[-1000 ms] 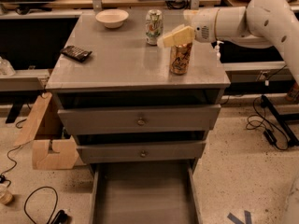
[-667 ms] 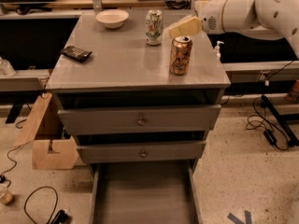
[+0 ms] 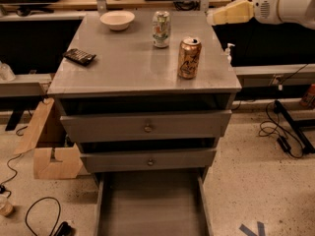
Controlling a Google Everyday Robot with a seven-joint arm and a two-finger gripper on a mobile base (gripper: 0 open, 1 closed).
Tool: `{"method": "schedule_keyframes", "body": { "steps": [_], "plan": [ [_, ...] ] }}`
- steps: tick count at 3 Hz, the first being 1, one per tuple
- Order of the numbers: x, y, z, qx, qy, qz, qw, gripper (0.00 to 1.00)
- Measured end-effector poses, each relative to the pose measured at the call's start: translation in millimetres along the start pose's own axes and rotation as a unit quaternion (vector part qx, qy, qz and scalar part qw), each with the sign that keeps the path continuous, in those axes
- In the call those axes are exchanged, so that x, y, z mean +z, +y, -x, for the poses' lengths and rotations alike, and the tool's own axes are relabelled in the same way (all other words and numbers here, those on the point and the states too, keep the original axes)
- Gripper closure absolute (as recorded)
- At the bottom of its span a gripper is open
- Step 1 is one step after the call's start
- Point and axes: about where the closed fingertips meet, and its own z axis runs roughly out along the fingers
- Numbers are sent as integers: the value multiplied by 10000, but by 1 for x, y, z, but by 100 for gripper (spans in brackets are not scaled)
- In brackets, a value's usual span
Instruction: Pick orange can from bottom drawer and place on counter
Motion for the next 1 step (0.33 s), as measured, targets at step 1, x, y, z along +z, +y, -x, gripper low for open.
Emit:
{"method": "schedule_keyframes", "body": {
  "steps": [1],
  "plan": [
    [-65, -15, -1, -90, 73, -861, 9962, 0]
  ]
}}
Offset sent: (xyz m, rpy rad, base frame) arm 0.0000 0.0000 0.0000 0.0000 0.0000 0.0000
